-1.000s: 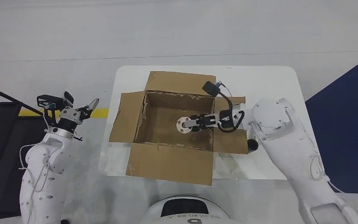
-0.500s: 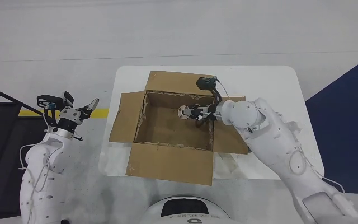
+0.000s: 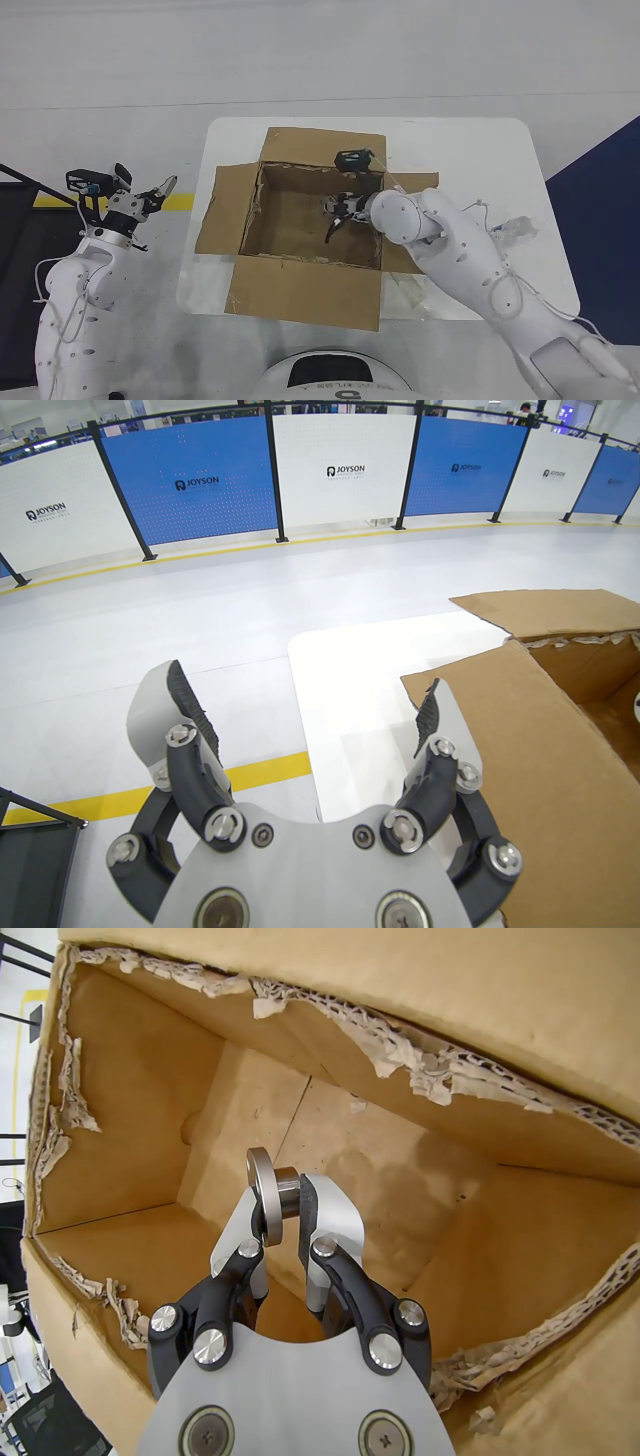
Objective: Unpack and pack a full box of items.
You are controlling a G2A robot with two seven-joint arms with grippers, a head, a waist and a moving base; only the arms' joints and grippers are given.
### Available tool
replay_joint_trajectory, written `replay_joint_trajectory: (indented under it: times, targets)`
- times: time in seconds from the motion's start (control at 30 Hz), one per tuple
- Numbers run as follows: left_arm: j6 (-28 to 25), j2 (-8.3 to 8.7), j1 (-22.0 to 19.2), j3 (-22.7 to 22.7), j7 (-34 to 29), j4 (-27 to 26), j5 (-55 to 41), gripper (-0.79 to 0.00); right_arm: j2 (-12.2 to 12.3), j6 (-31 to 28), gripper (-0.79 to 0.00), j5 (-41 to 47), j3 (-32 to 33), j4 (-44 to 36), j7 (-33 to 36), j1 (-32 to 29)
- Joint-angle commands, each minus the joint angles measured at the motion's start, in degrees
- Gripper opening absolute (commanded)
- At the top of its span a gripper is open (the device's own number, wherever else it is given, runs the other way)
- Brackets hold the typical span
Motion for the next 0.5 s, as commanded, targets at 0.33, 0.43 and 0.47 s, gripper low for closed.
replay_joint_trajectory:
  times: [0.33, 0.43, 0.47]
  targets:
    - [0.0, 0.0, 0.0, 0.0, 0.0, 0.0, 0.0, 0.0, -1.79, 5.87, -0.526, -9.65, -4.52, 6.1, -0.87, 1.89]
    - [0.0, 0.0, 0.0, 0.0, 0.0, 0.0, 0.0, 0.0, -1.68, 6.1, -0.477, -10.84, -4.04, 5.1, 0.04, 1.13]
    - [0.0, 0.0, 0.0, 0.0, 0.0, 0.0, 0.0, 0.0, -1.55, 6.01, -0.459, -10.96, -3.51, 4.32, 0.21, 0.68]
